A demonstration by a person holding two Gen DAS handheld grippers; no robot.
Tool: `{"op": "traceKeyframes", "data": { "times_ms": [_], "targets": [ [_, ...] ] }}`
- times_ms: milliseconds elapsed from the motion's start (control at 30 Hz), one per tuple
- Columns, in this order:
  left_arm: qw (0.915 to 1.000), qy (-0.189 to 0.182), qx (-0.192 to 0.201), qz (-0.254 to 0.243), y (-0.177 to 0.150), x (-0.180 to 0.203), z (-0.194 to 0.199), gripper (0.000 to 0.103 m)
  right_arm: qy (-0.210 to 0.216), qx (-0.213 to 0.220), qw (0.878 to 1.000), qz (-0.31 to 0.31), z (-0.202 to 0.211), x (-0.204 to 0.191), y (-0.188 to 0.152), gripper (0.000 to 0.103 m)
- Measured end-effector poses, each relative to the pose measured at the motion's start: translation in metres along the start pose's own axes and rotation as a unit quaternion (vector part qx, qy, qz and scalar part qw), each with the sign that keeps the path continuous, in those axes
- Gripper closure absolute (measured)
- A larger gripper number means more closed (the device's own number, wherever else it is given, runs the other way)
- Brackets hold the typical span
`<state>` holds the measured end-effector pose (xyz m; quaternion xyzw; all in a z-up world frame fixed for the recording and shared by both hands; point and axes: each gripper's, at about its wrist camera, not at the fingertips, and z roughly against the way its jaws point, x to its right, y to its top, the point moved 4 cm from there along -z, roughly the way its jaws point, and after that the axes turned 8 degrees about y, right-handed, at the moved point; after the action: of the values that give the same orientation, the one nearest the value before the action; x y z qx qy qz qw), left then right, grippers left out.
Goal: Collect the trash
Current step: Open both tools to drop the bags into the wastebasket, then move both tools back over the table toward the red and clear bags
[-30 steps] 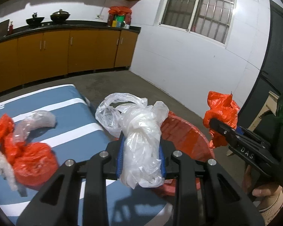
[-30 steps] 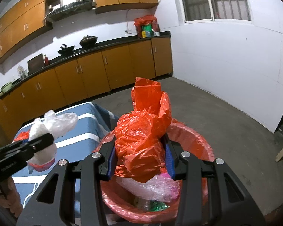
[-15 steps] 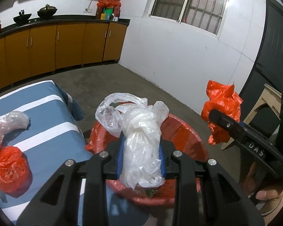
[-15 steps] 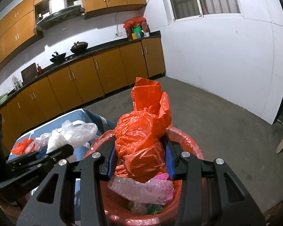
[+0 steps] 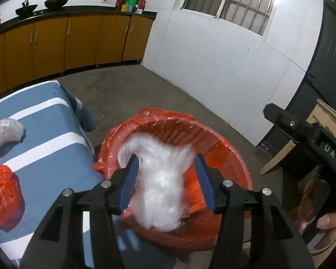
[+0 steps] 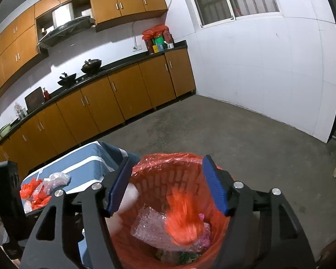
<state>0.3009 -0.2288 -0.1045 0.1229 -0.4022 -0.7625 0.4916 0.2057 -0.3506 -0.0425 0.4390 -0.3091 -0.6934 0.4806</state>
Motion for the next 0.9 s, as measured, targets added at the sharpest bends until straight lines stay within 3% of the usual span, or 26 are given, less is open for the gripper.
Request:
{"op": "traceKeyframes", "data": {
  "times_ms": [133,467,900],
  "targets": [
    [0.9999,0.011,0.003,0.008,-0.003,-0.01,0.006,0.046,-0.008,-0.006,1.0,0.0,0.0,0.0,-0.005,0.036],
    [0.9952,0.092,0.018,0.027,-0.018,-0.049,0.034,0.044,-0.005,-0.018,1.0,0.02,0.0,-0.015,-0.009,0.037],
    [0.978,0.188,0.053,0.074,-0.034,-0.128,0.096,0.044,0.042,-0.045,0.995,0.077,-0.017,-0.079,-0.019,0.037]
  ]
}}
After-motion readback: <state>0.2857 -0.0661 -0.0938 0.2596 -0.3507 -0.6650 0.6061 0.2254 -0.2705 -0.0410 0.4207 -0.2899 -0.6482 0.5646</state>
